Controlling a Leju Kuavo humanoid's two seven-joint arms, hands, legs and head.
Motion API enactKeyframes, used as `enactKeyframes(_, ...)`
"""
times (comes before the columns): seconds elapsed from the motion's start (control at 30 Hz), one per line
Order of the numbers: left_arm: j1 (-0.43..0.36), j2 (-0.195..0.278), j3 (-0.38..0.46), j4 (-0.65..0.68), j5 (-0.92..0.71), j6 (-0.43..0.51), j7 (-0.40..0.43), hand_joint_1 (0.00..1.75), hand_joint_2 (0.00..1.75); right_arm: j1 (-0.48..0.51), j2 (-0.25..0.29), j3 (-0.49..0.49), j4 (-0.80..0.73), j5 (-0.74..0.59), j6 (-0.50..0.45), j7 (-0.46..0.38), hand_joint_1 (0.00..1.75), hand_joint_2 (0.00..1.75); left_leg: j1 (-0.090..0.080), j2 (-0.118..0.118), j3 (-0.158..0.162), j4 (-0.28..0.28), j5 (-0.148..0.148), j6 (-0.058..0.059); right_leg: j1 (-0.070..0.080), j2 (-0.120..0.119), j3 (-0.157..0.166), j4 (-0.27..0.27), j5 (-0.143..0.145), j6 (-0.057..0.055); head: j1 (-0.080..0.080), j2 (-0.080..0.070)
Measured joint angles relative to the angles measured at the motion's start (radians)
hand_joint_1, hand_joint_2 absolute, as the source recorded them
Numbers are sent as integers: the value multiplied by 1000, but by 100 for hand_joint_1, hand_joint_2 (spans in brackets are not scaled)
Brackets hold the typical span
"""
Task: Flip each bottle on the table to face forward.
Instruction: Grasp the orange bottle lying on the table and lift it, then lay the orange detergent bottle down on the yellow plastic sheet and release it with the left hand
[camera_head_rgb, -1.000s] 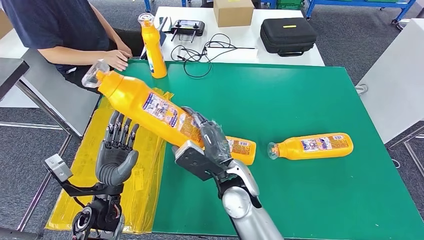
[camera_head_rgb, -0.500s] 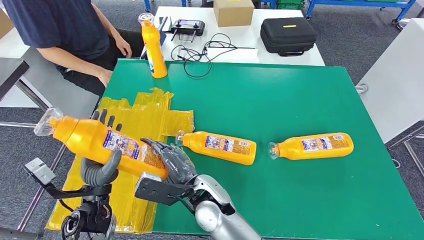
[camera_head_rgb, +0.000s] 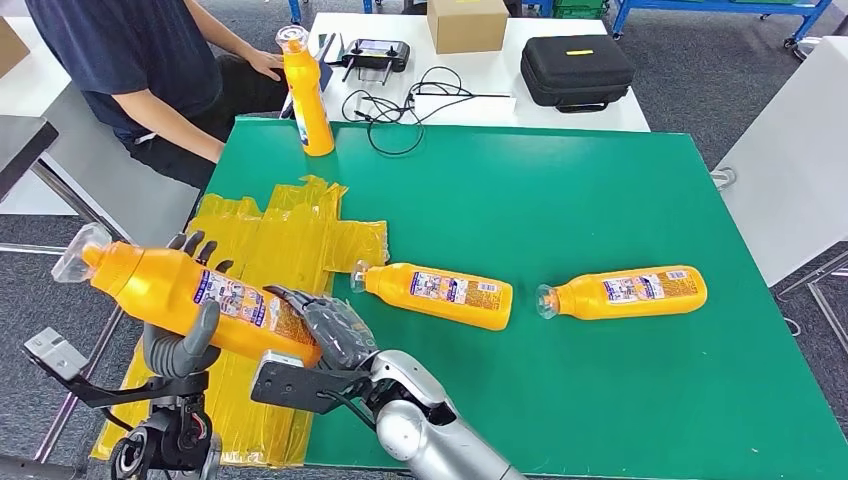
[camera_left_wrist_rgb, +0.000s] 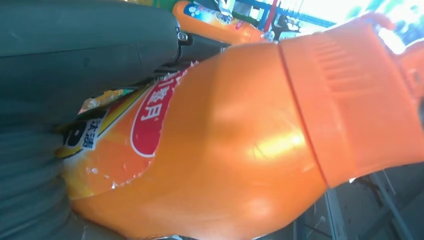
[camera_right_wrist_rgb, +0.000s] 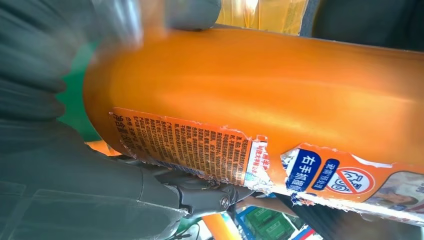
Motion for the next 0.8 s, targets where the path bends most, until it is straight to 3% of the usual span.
enactKeyframes(0.27, -5, 0, 9, 0, 0, -5, -6, 175, 175, -1, 2, -9, 9, 11, -9, -11, 175, 175, 0, 0, 0, 0, 0, 0, 0, 0, 0, 0, 0, 0, 0, 0)
enactKeyframes(0.3, -7, 0, 9, 0, -1, -6, -7, 175, 175, -1, 2, -10, 9, 13, -12, -11, 132, 175, 0, 0, 0, 0, 0, 0, 0, 0, 0, 0, 0, 0, 0, 0)
enactKeyframes(0.4, -15, 1, 10, 2, -26, 19, -17, 175, 175, 0, 2, -16, 9, 11, -19, -18, 1, 44, 0, 0, 0, 0, 0, 0, 0, 0, 0, 0, 0, 0, 0, 0)
enactKeyframes(0.43, -19, 1, 10, 2, -58, 48, -25, 175, 175, 1, 1, -19, 9, 9, -20, -20, 0, 0, 0, 0, 0, 0, 0, 0, 0, 0, 0, 0, 0, 0, 0, 0)
enactKeyframes(0.8, -63, 5, 33, 4, -439, 451, -26, 175, 175, 63, -24, -75, -73, -7, -11, -12, 0, 0, 0, 0, 0, 0, 0, 0, 0, 0, 0, 0, 0, 0, 0, 0)
